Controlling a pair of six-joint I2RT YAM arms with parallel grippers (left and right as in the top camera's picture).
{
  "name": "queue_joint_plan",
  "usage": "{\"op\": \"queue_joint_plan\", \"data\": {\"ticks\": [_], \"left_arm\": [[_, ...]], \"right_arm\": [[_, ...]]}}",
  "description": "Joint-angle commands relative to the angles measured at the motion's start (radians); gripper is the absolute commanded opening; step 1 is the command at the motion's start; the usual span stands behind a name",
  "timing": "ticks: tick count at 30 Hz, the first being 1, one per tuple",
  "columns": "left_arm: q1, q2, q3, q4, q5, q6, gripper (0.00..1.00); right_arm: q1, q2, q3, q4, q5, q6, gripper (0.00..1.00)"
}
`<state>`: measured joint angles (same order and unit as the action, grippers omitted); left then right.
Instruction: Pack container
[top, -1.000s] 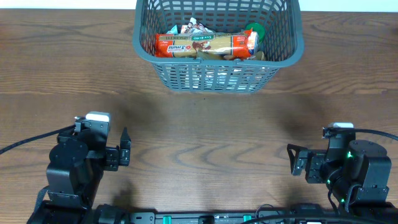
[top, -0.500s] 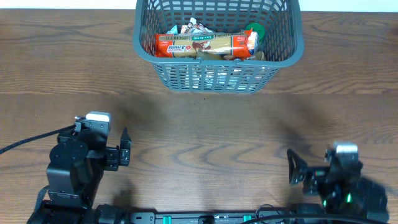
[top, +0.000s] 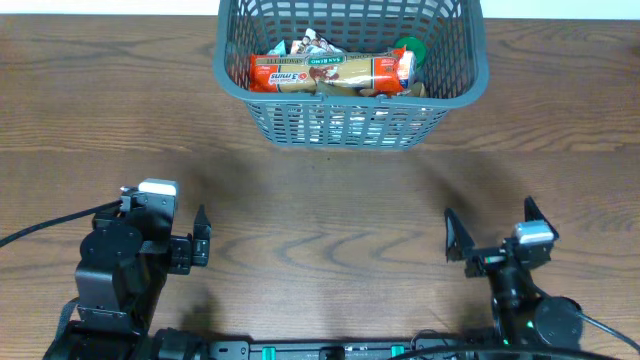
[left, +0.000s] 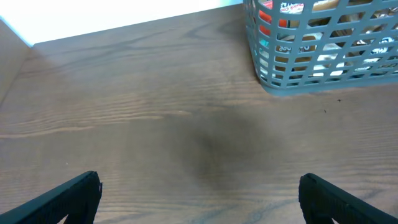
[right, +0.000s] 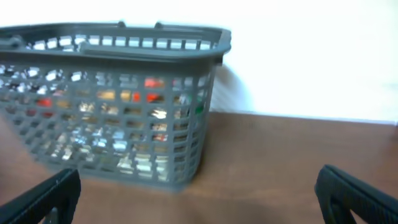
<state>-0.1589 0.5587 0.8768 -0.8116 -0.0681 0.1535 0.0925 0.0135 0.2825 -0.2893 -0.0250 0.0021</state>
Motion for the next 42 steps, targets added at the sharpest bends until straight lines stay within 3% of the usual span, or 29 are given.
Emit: {"op": "queue_joint_plan", "data": {"ticks": [1, 11, 42], "left_arm": [[0.003, 0.001, -0.002, -0.003, -0.012, -0.01, 0.98], [0.003, 0.001, -0.002, -0.003, -0.012, -0.009, 0.98], [0.003, 0.001, -0.002, -0.003, -0.012, -0.01, 0.98]], "right_arm": [[0.015, -0.008, -0.102, 0.077, 0.04, -0.019, 0.99], [0.016, -0.008, -0.262, 0.184, 0.055, -0.019, 0.99], [0.006, -0.008, -0.262, 0.185, 0.054, -0.048, 0.99]]}}
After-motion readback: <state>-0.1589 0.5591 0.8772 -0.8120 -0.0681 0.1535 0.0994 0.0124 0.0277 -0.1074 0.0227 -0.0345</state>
